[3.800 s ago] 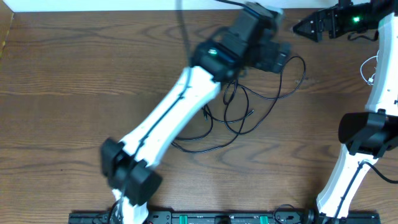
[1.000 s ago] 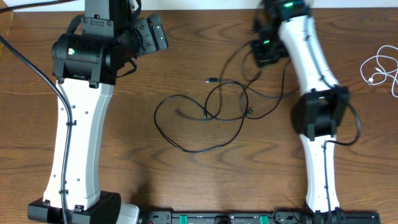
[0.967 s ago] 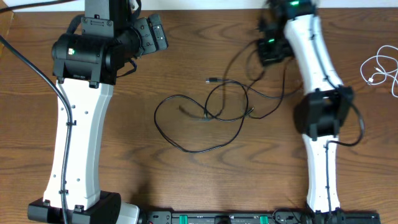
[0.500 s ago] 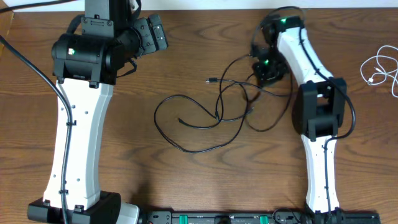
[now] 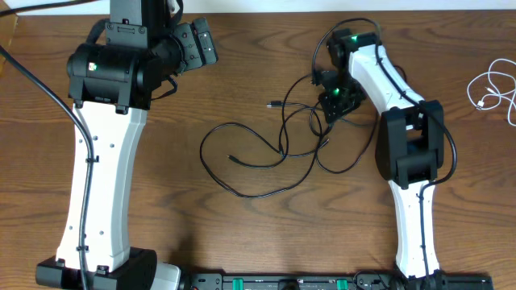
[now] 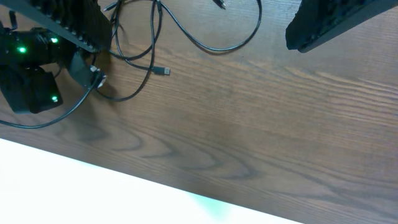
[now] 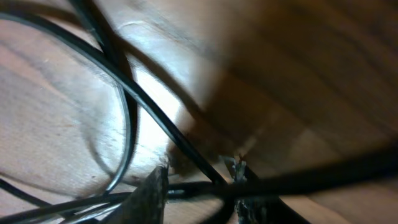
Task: Untangle cables
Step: 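Pull the black cable with the right gripper to the table's right edge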
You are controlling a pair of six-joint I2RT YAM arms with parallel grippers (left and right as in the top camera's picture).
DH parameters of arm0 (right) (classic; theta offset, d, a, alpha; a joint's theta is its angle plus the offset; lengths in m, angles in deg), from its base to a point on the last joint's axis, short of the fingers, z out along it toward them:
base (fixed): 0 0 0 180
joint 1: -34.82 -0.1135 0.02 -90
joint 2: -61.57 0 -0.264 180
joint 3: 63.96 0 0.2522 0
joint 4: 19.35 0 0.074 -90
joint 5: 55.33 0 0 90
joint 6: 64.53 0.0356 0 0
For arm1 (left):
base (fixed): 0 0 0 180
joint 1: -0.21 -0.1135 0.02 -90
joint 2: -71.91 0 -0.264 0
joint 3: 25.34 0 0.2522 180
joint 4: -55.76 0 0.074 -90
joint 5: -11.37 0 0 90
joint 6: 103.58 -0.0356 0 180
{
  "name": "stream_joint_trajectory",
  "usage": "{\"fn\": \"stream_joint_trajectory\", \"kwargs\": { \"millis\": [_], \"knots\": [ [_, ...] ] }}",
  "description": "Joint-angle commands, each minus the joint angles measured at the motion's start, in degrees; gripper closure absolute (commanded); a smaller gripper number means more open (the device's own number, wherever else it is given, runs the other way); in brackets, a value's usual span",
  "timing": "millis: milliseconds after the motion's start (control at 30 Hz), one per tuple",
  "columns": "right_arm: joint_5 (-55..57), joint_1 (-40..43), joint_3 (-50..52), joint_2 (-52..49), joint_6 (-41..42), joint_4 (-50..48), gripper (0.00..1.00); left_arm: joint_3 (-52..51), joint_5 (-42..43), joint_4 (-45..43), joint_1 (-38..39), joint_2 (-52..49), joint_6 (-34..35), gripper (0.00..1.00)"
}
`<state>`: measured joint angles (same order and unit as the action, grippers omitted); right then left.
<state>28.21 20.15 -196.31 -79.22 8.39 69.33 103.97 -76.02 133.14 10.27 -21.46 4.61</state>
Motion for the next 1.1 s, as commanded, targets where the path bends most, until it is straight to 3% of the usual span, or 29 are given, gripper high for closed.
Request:
{"fn": "stream_joint_trajectory", "kwargs": {
  "millis": [0,67,233,500,667,900,1067],
  "knots": [
    [3.6,-0.8,4.0,-3.2,6.6,-2.6,0.9,0.2,-0.7,-0.1,-0.2,-0.3,0.3,0.05],
    [7.5,-0.7,4.0,-3.2,11.3,-3.7,0.99,0.2,-0.7,-0.1,-0.2,-0.3,0.3,0.05],
    [11.3,-0.4,0.6,-3.2,14.9,-4.1,0.99,0.2,-0.7,0.0,-0.2,-0.3,0.3,0.05],
    [8.4,0.7,-21.9,0.7,14.9,8.1,0.99,0.2,-0.7,0.0,-0.2,-0.3,0.3,0.05],
    [7.5,3.8,-35.2,7.3,16.4,10.3,0.99,0.2,-0.7,0.0,-0.2,-0.3,0.3,0.05],
    [6.9,12.7,-38.7,17.0,17.5,6.8,0.99,0.2,-0.7,-0.1,-0.2,-0.3,0.3,0.05],
    [6.9,20.8,-38.5,17.5,17.6,9.0,0.99,0.2,-0.8,-0.2,-0.2,-0.3,0.3,0.05]
  ]
}}
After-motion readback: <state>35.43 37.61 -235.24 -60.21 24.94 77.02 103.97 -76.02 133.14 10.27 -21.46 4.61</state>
